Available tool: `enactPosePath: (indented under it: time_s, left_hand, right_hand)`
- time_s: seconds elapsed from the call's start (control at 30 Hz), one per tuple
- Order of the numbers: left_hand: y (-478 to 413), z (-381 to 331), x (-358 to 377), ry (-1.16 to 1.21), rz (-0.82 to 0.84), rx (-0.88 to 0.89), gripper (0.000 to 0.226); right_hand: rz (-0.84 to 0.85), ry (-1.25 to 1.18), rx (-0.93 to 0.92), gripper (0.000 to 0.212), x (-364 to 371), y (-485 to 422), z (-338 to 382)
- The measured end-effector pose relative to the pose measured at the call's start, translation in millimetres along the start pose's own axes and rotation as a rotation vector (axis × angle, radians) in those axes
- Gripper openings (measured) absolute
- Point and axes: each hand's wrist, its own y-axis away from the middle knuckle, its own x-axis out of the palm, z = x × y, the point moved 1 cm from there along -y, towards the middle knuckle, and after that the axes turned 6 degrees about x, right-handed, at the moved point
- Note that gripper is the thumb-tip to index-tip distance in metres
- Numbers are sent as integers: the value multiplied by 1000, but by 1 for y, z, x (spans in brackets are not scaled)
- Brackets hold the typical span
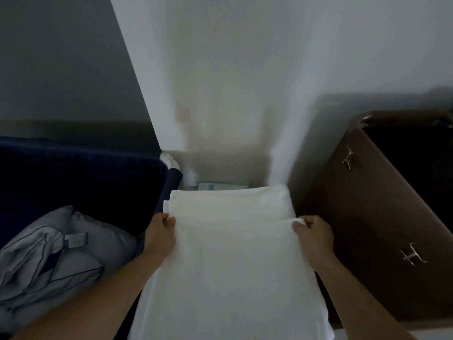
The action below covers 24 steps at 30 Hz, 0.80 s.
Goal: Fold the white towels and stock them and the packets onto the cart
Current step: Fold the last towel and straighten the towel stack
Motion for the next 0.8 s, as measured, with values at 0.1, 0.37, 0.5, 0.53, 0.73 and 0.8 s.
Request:
enactPosePath:
  time_s: [0.1,0.37,0.5,0.53,0.73,0.8]
  left_hand:
    - [-16,-3,5,26,-27,26,25]
    - [16,14,21,-383,91,257,60]
    - [37,8,25,-708,186,722,61]
    - [48,8,30,-722,235,811,62]
    - [70,28,51,-760,487,730,84]
    - [67,33,55,-791,493,707,81]
  right_hand:
    - [-76,30,-46,22,2,-10,8]
    - [-186,482,-195,52,22,16,-22]
    - [-188,851,-519,57,24,44,-23]
    - [-127,924,-565,56,30,55,-28]
    - [146,1100,-449,87,47,78,-58]
    - [155,1101,-433,84,49,75,-59]
